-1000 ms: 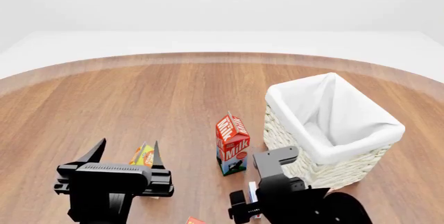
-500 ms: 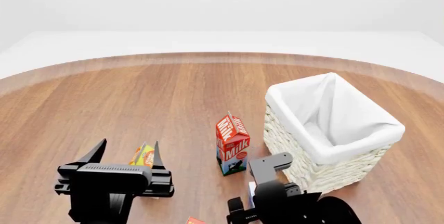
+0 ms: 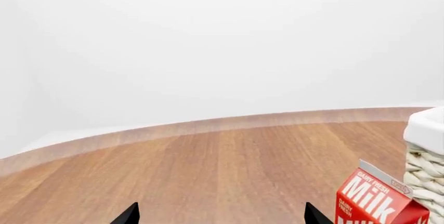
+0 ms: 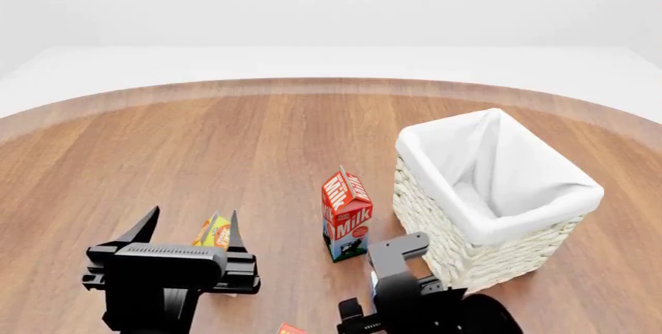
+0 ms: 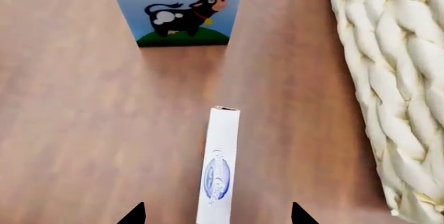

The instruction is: Pick up the cream cheese box and the butter, and put them in the basket.

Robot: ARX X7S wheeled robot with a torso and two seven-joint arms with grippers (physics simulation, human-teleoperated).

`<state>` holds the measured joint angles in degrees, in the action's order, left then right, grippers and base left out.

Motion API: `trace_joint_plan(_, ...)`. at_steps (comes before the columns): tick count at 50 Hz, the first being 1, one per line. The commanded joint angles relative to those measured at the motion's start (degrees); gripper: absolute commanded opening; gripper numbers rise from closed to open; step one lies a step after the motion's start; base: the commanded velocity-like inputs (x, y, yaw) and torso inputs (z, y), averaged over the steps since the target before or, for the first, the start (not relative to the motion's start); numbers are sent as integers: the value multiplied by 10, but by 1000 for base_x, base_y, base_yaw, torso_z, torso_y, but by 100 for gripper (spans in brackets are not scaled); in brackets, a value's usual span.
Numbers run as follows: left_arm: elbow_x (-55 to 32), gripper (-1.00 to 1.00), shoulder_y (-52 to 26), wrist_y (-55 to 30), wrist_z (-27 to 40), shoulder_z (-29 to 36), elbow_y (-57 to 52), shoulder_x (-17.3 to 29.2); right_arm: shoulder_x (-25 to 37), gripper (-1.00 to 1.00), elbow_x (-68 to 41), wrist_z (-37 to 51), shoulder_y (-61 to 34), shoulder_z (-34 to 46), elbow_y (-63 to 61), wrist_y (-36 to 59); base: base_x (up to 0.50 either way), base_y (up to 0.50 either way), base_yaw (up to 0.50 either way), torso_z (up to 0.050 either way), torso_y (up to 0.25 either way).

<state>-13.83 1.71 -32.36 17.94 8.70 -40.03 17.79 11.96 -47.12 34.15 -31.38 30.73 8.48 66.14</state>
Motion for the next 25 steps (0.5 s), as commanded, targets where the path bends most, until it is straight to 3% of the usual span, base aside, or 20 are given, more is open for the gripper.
trace_joint_plan(1, -2, 100, 1, 5, 2, 2, 3, 2, -6, 100, 20, -12, -7, 18, 43, -24, 0, 0, 0, 0, 0)
trace_joint_plan(25, -8, 100, 0, 4, 7, 3, -1, 6, -12, 100, 36, -27, -8, 47, 75, -50, 0, 0, 0, 0, 0)
